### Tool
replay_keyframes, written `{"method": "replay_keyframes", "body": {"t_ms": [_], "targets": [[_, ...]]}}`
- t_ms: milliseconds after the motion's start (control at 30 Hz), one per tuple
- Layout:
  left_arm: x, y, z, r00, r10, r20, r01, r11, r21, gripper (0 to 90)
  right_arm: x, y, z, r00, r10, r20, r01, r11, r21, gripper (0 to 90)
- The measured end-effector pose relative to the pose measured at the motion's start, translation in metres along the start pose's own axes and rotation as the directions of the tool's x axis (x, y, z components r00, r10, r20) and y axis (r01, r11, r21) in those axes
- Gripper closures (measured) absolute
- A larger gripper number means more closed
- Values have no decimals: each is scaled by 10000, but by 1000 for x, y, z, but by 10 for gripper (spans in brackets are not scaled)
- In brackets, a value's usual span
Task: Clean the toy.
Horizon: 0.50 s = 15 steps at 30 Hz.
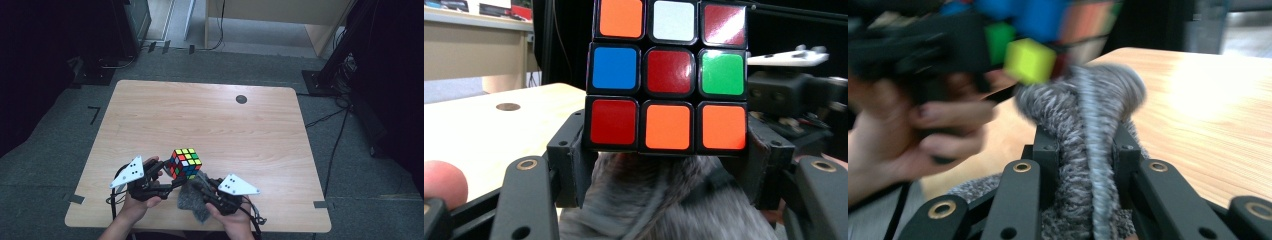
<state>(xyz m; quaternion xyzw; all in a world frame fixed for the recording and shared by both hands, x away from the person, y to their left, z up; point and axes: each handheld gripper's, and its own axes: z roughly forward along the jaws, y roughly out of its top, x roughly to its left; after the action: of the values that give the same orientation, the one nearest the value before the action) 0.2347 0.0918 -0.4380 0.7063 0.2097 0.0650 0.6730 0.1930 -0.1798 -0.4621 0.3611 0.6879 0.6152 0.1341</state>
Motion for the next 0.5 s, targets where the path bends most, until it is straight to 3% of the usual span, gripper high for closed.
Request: {"method": "replay_keyframes", "body": {"t_ms": [100, 200, 300, 367, 500], "targets": [[4, 0, -2, 9993, -1, -372, 6, 9999, 132, 345, -18, 3, -12, 9956, 492, 802, -464, 9983, -361, 731], [10, -2, -3, 9933, 243, -1132, -177, 9981, 588, 345, -34, 8, -26, 9799, 587, 1905, -490, 9973, -552, 730], [17, -8, -3, 9793, 603, -1933, -356, 9910, 1288, 345, -47, 11, -38, 9605, 576, 2723, -403, 9968, -688, 729], [23, -13, -2, 9716, 595, -2289, -212, 9859, 1663, 345, -52, 11, -43, 9512, 445, 3053, -273, 9978, -606, 728], [37, -28, 1, 9496, 720, -3050, 70, 9681, 2504, 345, -58, 7, -43, 9430, 382, 3306, -243, 9986, -460, 727]]}}
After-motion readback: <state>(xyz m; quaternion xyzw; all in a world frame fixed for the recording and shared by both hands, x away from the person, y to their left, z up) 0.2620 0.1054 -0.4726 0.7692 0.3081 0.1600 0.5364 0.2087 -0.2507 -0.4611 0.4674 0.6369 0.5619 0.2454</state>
